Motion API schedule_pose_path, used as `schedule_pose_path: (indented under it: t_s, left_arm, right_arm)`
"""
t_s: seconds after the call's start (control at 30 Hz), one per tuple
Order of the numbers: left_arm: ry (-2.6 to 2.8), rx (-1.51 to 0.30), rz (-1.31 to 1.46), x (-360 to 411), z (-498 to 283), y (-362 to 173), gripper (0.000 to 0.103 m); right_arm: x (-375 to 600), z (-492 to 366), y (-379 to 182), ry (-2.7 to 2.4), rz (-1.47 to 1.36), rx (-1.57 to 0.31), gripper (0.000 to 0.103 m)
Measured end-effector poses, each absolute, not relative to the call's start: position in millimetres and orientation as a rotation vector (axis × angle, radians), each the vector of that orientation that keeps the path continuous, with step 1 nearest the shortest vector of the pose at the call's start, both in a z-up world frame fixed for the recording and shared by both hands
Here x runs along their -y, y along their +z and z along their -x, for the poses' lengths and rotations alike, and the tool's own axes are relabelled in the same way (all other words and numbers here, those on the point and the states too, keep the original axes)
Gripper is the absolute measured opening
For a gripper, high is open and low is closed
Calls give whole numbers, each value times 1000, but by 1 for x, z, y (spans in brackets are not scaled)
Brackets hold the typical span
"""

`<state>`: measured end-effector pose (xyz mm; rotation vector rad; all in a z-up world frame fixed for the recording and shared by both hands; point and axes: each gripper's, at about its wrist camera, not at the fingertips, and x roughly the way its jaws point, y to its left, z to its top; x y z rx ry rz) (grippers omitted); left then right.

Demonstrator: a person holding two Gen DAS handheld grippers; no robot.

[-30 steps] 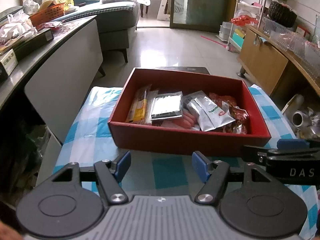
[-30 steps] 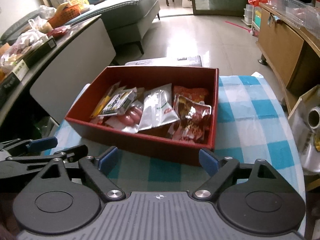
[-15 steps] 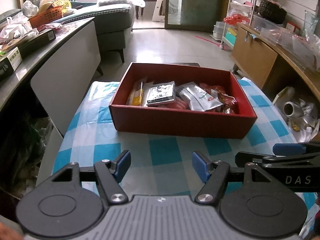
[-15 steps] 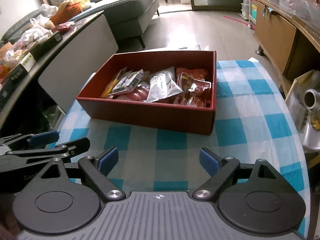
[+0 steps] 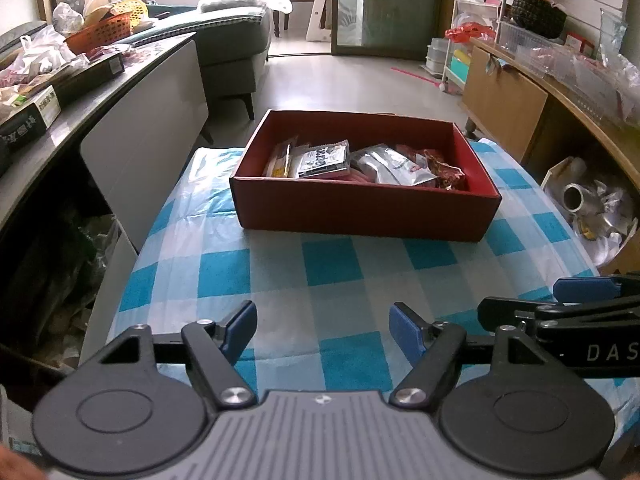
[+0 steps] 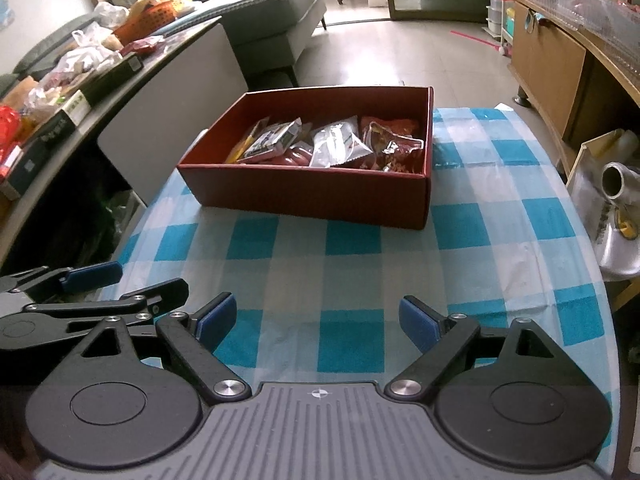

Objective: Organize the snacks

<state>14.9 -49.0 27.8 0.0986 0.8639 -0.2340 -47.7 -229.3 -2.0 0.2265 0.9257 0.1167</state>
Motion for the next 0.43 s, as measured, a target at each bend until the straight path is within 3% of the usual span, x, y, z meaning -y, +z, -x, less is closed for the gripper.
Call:
schedule_pose_path:
  t_s: [0.43]
  left_arm:
    - [-232, -859, -121, 46, 2, 27, 70]
  right_arm:
    - [226, 63, -1, 134, -224, -926, 93]
